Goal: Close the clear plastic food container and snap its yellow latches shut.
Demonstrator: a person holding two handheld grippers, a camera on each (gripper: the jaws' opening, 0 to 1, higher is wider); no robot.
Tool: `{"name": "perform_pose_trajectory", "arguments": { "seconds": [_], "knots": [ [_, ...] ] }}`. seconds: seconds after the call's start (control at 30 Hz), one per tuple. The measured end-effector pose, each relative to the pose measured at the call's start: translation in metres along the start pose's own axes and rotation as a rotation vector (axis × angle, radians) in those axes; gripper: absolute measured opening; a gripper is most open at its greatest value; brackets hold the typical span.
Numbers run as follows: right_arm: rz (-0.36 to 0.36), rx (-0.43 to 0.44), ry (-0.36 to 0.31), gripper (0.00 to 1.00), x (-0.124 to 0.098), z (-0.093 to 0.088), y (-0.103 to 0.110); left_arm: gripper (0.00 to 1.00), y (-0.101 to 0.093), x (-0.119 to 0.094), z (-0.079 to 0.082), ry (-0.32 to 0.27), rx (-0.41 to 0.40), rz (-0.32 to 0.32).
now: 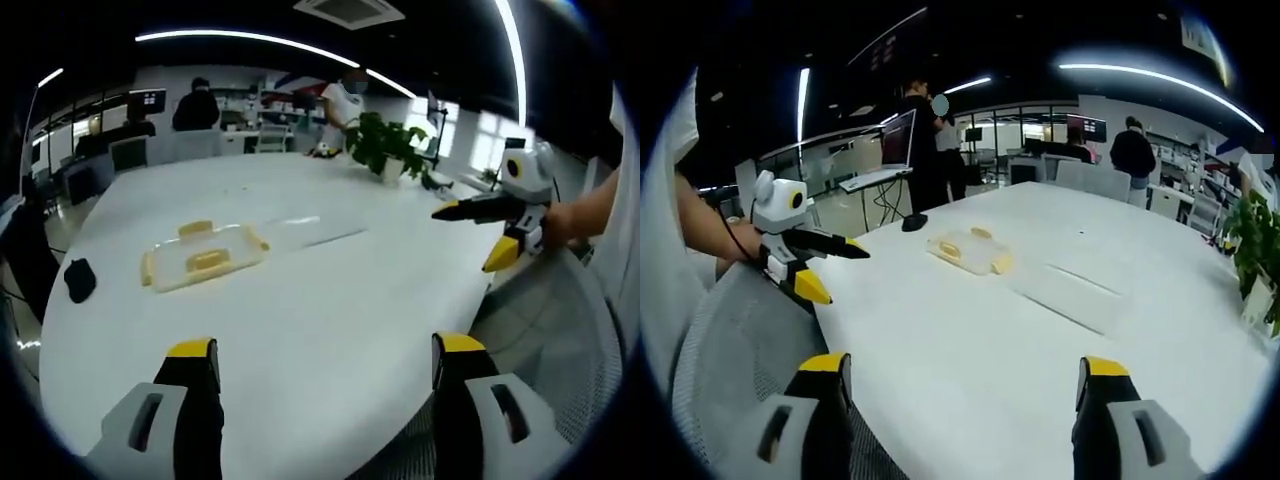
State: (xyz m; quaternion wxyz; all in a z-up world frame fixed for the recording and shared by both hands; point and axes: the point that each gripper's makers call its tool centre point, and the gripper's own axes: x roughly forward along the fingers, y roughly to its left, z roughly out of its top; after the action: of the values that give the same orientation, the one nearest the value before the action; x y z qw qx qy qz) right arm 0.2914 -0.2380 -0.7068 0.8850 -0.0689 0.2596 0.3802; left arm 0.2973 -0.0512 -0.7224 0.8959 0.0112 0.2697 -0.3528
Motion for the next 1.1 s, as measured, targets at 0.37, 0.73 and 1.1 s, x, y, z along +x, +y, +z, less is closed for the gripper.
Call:
{"name": "perform_pose_trajectory", "arguments": {
  "seconds": [0.37, 0.73, 1.1],
  "knots": [
    [-0.004, -0.002, 0.002, 0.92, -0.0001, 0.0005, -0.0012, 0.85, 0.002, 0.0, 0.0, -0.001, 0.002, 0.004],
    [0.003, 0.004, 0.0, 0.92, -0.0002, 0.0003, 0.0004, 0.84, -0.0004, -0.0001, -0.0007, 0.003, 0.005, -0.002],
    [0.003, 0.001, 0.004, 0.91, -0.0001, -0.0006, -0.0004, 0.84, -0.0013, 0.0008, -0.0006, 0.005, 0.011, -0.004]
  ]
}}
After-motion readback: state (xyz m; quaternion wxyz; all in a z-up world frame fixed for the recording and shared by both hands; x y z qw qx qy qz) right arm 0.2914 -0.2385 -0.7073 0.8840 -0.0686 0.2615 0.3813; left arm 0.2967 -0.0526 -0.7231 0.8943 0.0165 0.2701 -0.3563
